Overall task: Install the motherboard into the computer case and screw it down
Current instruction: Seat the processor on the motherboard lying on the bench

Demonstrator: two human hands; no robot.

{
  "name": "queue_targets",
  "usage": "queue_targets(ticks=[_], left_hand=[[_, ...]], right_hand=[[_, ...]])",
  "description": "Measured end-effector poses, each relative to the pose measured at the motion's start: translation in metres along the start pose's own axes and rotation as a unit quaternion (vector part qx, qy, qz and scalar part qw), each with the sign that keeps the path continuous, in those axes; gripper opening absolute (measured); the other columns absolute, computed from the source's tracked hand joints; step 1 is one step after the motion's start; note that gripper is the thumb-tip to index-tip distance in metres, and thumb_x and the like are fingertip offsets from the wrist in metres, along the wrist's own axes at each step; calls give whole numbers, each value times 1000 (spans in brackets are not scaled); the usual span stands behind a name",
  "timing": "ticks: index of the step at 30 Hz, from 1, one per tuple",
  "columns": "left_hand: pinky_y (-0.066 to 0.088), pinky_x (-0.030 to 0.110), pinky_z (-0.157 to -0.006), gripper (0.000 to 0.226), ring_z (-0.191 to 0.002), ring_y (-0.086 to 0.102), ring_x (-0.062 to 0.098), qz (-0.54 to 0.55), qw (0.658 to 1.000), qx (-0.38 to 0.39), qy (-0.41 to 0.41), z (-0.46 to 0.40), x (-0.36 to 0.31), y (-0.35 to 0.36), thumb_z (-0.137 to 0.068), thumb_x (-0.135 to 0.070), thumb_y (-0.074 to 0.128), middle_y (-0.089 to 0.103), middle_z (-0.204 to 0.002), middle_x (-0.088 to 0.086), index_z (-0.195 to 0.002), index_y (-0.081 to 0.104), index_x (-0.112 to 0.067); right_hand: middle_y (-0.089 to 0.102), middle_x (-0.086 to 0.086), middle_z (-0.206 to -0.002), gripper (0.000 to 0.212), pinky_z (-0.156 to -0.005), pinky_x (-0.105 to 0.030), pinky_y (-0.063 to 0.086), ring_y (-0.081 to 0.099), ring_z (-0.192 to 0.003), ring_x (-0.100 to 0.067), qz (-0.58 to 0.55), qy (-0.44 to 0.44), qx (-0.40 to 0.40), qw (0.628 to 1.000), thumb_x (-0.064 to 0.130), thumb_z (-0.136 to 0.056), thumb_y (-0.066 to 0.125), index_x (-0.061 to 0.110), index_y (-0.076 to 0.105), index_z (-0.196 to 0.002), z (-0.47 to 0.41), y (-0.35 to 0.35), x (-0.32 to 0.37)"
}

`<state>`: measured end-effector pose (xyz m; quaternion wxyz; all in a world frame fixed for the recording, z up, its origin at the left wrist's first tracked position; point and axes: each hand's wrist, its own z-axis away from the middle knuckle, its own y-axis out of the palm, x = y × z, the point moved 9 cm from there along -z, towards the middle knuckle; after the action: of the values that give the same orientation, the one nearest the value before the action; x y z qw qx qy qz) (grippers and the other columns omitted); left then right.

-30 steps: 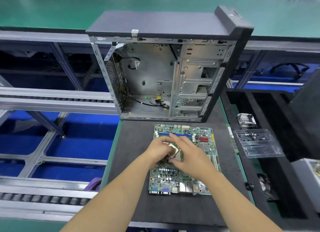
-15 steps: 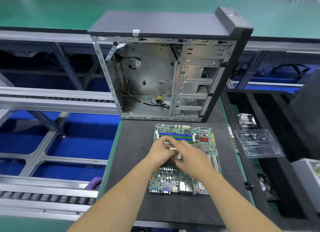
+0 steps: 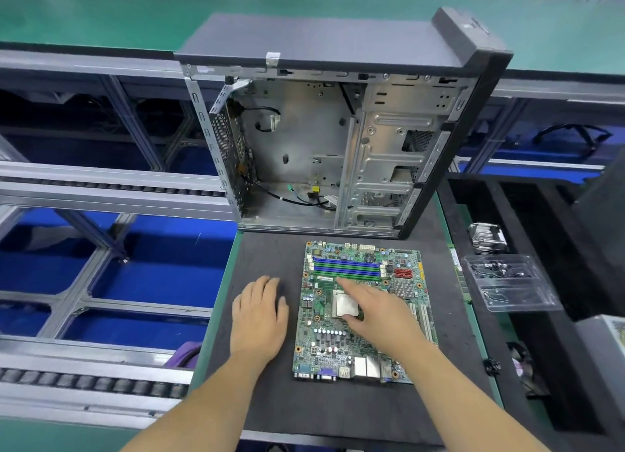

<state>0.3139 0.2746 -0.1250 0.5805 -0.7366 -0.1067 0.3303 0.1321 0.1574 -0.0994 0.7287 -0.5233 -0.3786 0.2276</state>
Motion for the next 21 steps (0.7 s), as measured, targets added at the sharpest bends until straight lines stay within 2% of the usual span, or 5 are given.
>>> queue_targets(ticks=[3, 9, 17, 21], left_hand=[[33, 41, -109, 41, -129, 42, 19, -41, 999, 11, 19, 3, 2, 9, -99, -39, 41, 48, -139, -5, -135, 52, -25], [31, 42, -110, 40, -131, 39, 17, -53, 998, 22, 7, 0, 4, 11, -98, -44, 37, 46, -139, -7, -133, 51, -29], [32, 43, -107, 36, -128, 42, 19, -52, 999, 9, 5, 0, 6, 11, -95, -42, 44, 50, -136, -6, -125, 56, -28], [32, 42, -108, 37, -128, 41, 19, -55, 998, 18, 4, -1, 5, 13, -95, -43, 44, 49, -137, -6, -126, 56, -28]], right_hand=[[44, 17, -156, 71, -86, -36, 58, 64, -117, -15, 7, 1, -2, 1000, 44, -100, 55, 44, 17, -160, -1, 1, -1], [47, 20, -153, 71, -83, -33, 58, 63, -117, -11, 8, 7, -9, 1000, 46, -100, 55, 46, 16, -159, -4, 4, -5], [49, 21, -151, 73, -89, -32, 54, 60, -123, -12, -19, 15, 6, 1000, 43, -99, 58, 47, 17, -159, -6, 11, -7], [51, 21, -149, 73, -87, -33, 55, 62, -119, -12, -24, 11, 4, 1000, 44, -100, 59, 46, 17, -159, -6, 10, -6]])
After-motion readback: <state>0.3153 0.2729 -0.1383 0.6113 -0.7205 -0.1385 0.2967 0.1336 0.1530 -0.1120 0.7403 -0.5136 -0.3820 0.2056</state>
